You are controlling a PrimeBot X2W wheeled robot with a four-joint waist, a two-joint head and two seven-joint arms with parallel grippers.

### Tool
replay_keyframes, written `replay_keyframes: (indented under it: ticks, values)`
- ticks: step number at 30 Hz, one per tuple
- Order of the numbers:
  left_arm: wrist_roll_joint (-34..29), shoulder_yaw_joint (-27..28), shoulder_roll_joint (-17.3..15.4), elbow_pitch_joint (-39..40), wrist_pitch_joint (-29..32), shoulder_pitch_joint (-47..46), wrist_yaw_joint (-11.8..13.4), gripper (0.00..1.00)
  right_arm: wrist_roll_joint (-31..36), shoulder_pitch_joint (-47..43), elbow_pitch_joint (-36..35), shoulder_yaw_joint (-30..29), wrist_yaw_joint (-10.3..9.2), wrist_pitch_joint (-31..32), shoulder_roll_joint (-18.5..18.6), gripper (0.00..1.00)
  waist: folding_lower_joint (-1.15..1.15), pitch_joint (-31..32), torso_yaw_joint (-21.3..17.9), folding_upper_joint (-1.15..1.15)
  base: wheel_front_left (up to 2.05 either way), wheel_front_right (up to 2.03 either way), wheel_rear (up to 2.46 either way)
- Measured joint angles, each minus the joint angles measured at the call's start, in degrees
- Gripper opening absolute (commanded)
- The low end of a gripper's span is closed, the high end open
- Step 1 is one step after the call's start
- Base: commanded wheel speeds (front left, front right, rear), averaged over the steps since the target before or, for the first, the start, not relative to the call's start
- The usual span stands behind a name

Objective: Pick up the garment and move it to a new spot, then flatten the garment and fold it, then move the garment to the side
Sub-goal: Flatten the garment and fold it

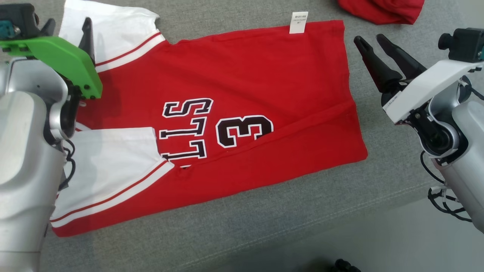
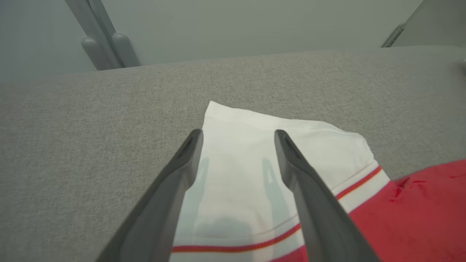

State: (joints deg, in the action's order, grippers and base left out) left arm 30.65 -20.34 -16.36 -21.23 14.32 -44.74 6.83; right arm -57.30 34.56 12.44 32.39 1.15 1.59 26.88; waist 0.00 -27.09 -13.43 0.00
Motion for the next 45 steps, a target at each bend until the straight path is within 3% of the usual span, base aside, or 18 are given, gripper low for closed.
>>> replay_keyframes:
  ticks: [12,24,26,27,29,32,45]
  values:
    - [-4.9,2.2,-3.1,-7.9,3.3,-8.2,0.0,1.0,0.9,3.4,0.7,1.5,1.3,0.0,-3.0,1.0,0.0,-4.7,-4.4,0.0,0.0,0.0,0.0]
    - [-7.8,2.2,-1.9,-13.2,2.3,-11.9,0.3,1.0,1.0,4.1,4.0,1.2,1.85,-1.5,-3.6,1.0,0.0,-7.1,-6.9,0.0,0.0,0.0,0.0]
    - [-7.9,1.5,-1.1,-13.7,2.0,-12.1,0.3,0.71,1.2,4.1,4.5,1.0,1.87,-1.9,-3.5,1.0,0.0,-6.8,-6.7,0.0,0.0,0.0,0.0]
    - [-7.9,1.3,-0.7,-13.9,1.9,-12.2,0.3,0.48,1.3,4.1,4.7,1.0,1.88,-2.1,-3.5,1.0,0.0,-6.7,-6.5,0.0,0.0,0.0,0.0]
    - [-7.9,0.8,0.2,-14.4,1.7,-12.3,0.3,0.23,1.3,4.1,5.0,1.0,2.19,-2.1,-3.6,1.0,0.0,-6.4,-6.1,0.0,0.0,0.0,0.0]
    - [-7.9,0.0,1.5,-15.3,1.2,-12.3,0.3,0.0,1.3,4.2,5.6,1.0,2.42,-2.6,-3.6,1.0,0.0,-5.9,-5.3,0.0,0.0,0.0,0.0]
    - [-7.0,-0.1,3.3,-16.0,-2.8,-12.9,-2.6,0.0,1.9,5.3,9.2,1.0,2.55,-2.5,-3.1,1.0,0.0,-3.1,-1.4,0.0,0.0,0.0,0.0]
